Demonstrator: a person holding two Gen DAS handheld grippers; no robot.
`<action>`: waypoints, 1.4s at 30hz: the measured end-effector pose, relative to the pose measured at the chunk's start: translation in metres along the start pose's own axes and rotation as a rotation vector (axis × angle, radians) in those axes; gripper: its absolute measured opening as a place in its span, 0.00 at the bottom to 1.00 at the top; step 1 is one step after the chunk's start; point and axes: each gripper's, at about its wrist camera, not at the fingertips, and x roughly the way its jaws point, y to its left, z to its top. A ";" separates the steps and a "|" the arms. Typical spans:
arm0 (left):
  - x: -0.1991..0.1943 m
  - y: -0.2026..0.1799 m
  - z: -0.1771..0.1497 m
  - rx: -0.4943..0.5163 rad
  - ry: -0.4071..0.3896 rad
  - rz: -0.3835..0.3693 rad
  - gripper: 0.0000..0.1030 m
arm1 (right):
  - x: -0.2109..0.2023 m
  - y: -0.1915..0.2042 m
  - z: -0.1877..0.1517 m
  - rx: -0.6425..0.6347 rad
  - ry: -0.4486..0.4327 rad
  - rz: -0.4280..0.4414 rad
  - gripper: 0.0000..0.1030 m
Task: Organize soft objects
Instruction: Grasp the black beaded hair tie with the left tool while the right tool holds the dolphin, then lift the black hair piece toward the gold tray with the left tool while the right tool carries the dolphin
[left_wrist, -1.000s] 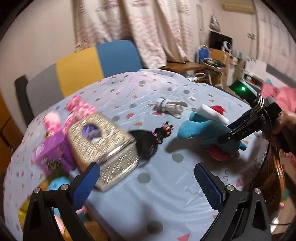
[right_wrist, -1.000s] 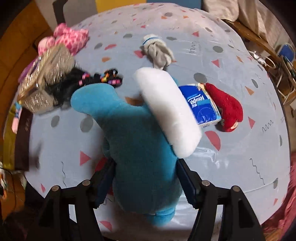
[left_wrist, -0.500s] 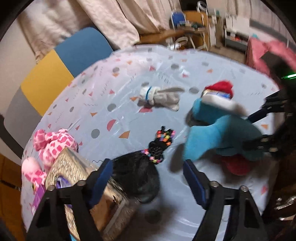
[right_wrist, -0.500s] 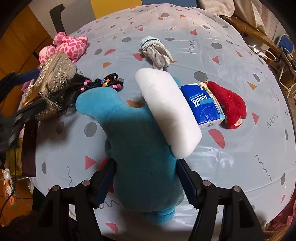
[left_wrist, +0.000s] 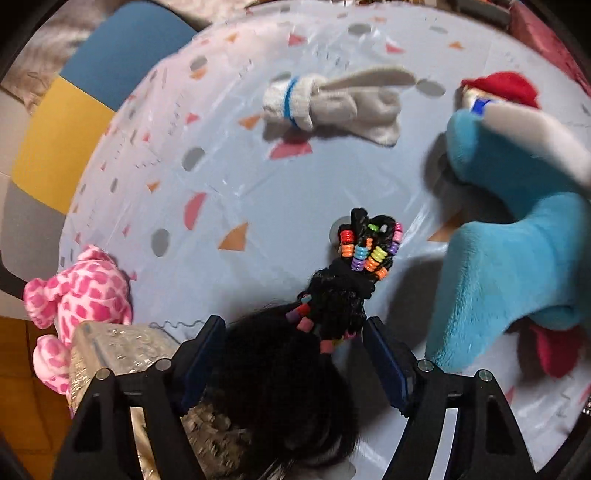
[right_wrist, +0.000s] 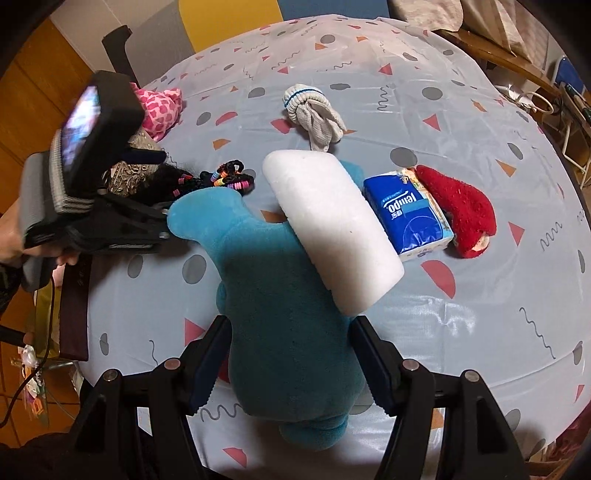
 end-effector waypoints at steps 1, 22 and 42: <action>0.006 -0.001 0.002 0.002 0.012 0.009 0.73 | 0.000 0.000 0.000 0.000 0.001 0.000 0.66; -0.043 -0.021 -0.100 -0.442 -0.161 -0.274 0.26 | -0.013 -0.035 0.000 0.215 -0.086 0.111 0.69; -0.076 -0.037 -0.204 -0.562 -0.233 -0.379 0.27 | -0.017 -0.031 0.060 0.320 -0.205 0.263 0.69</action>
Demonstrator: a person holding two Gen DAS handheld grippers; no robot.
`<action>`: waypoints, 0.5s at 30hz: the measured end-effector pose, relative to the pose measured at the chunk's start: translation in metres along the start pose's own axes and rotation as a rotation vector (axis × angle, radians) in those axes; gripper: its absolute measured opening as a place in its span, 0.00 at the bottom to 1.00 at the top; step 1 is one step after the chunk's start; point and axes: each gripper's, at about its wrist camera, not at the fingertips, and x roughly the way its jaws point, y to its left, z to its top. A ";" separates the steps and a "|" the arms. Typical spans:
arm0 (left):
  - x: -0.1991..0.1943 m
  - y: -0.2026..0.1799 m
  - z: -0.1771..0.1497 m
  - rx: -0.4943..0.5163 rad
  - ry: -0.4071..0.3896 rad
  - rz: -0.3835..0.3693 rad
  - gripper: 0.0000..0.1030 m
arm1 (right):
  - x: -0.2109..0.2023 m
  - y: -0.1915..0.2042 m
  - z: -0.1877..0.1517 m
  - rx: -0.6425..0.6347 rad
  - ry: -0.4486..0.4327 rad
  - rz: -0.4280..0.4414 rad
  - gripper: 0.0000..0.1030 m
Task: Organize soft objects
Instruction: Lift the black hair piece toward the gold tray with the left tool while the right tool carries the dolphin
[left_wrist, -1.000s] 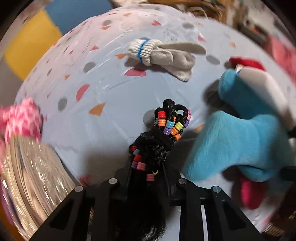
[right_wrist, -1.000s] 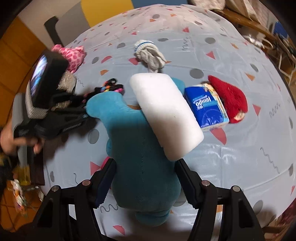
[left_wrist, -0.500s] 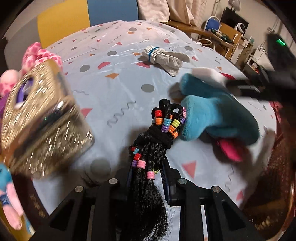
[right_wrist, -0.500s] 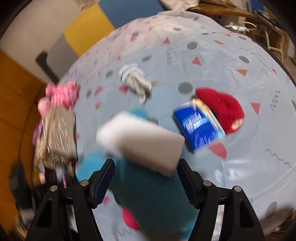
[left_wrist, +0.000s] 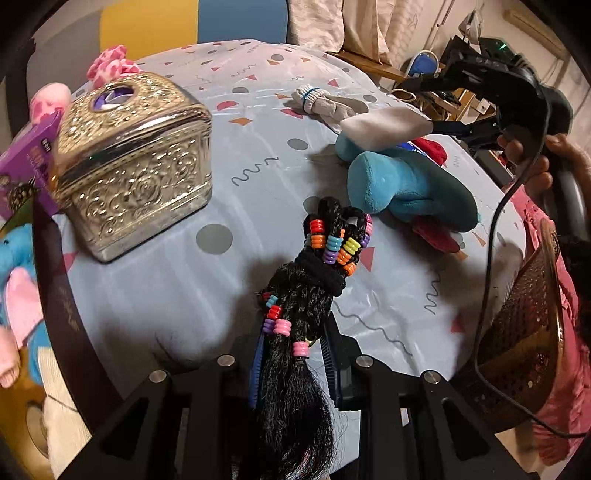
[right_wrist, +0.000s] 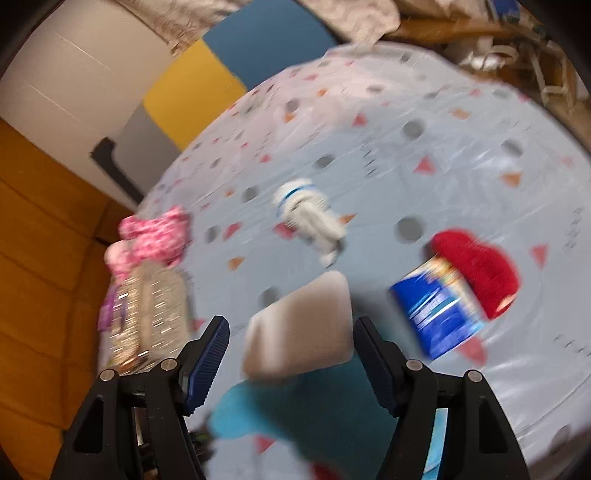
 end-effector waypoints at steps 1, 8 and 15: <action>-0.002 0.000 -0.002 -0.003 -0.003 -0.002 0.27 | 0.000 0.001 -0.001 0.006 0.010 0.027 0.69; -0.021 0.002 -0.010 -0.023 -0.051 -0.018 0.27 | 0.019 0.037 -0.002 0.014 0.066 0.176 0.69; -0.033 0.013 -0.018 -0.058 -0.078 -0.018 0.27 | 0.012 0.045 -0.010 -0.127 0.087 -0.072 0.69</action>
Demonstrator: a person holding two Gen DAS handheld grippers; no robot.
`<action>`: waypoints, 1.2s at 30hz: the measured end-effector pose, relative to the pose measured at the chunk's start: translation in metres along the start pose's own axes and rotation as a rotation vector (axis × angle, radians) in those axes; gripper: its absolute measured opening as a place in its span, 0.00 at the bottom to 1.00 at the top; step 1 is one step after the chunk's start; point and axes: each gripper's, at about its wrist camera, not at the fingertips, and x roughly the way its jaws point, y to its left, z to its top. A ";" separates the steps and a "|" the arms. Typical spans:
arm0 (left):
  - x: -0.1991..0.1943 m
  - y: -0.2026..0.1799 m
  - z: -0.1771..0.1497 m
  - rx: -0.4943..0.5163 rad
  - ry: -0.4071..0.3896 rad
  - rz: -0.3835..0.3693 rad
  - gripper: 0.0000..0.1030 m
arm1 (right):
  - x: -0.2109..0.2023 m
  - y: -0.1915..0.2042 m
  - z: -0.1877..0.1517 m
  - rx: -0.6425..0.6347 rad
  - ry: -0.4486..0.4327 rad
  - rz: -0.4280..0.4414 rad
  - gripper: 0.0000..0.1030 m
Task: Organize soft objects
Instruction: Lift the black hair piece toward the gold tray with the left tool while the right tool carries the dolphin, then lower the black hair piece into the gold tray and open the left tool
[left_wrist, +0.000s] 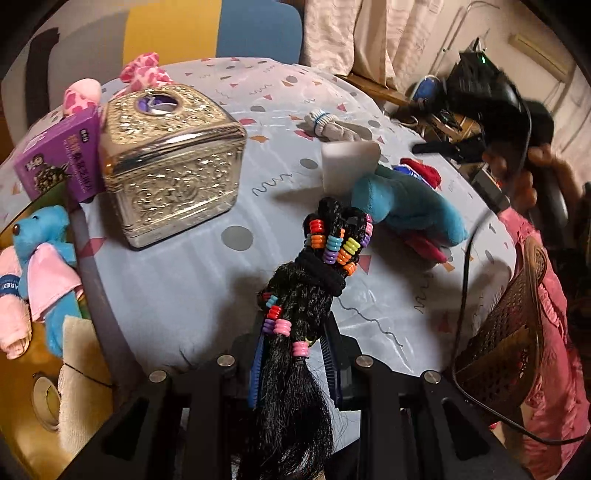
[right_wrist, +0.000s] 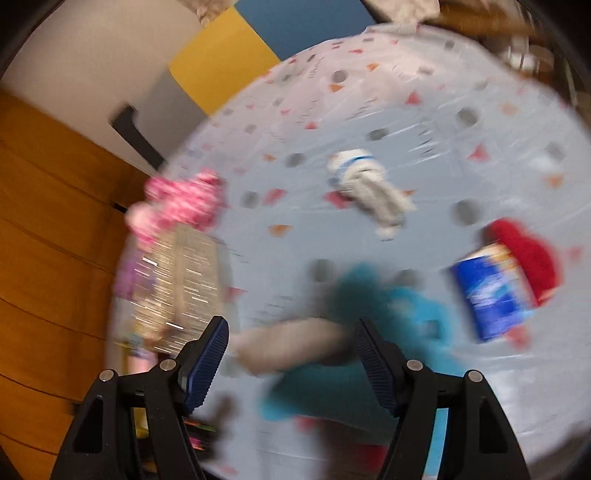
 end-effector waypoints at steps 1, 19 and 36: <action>-0.002 0.001 -0.001 -0.006 -0.007 -0.002 0.27 | -0.002 0.001 -0.003 -0.050 0.007 -0.082 0.70; -0.057 0.048 -0.013 -0.159 -0.126 -0.017 0.27 | 0.054 0.015 -0.053 -0.539 0.308 -0.491 0.90; -0.149 0.224 -0.058 -0.624 -0.283 0.285 0.27 | 0.046 0.002 -0.060 -0.464 0.275 -0.484 0.88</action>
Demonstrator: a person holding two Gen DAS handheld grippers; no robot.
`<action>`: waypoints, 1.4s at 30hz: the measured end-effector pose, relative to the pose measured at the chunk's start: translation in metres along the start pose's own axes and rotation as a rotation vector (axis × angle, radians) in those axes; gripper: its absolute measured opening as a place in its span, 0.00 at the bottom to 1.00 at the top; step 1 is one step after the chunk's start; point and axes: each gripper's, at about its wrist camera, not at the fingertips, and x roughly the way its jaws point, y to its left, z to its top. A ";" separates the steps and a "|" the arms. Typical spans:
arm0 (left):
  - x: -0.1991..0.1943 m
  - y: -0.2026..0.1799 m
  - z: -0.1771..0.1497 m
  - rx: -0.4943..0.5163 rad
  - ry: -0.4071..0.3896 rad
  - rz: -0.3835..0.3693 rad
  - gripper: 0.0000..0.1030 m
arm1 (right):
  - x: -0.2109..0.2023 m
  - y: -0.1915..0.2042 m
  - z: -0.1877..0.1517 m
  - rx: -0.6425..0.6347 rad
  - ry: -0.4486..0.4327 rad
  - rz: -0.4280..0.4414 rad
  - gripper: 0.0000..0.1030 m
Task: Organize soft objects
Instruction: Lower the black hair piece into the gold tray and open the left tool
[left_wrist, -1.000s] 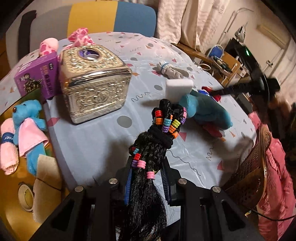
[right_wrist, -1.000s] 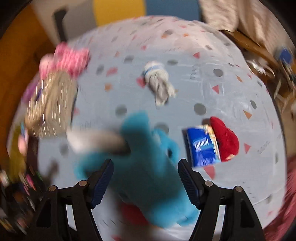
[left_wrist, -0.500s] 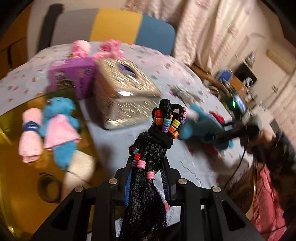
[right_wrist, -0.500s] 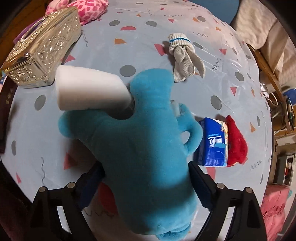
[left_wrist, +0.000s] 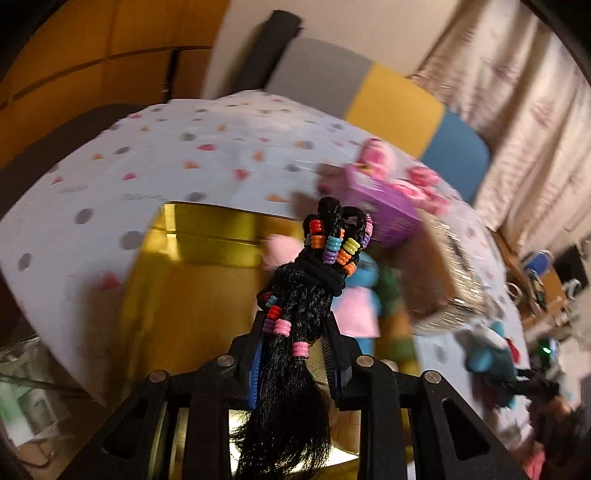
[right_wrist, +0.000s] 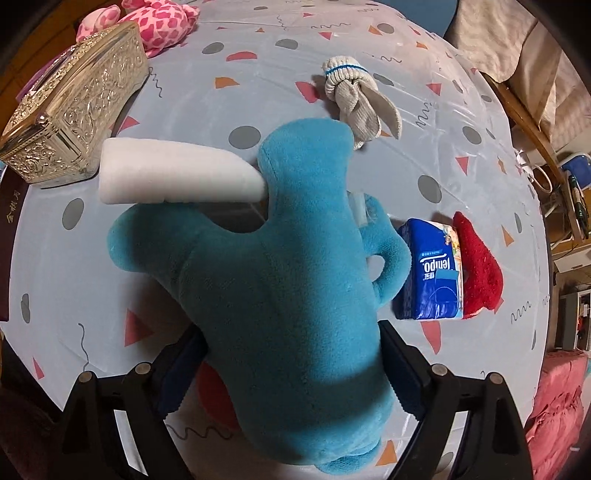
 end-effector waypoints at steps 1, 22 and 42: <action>0.003 0.005 0.002 -0.006 0.004 0.016 0.27 | 0.001 0.002 0.001 0.003 0.001 0.002 0.88; 0.069 0.042 0.048 -0.065 0.017 0.186 0.54 | 0.005 0.006 0.008 0.054 0.020 0.012 0.89; 0.004 -0.048 -0.017 0.131 -0.067 0.036 0.61 | -0.026 0.017 -0.016 0.274 -0.078 0.127 0.79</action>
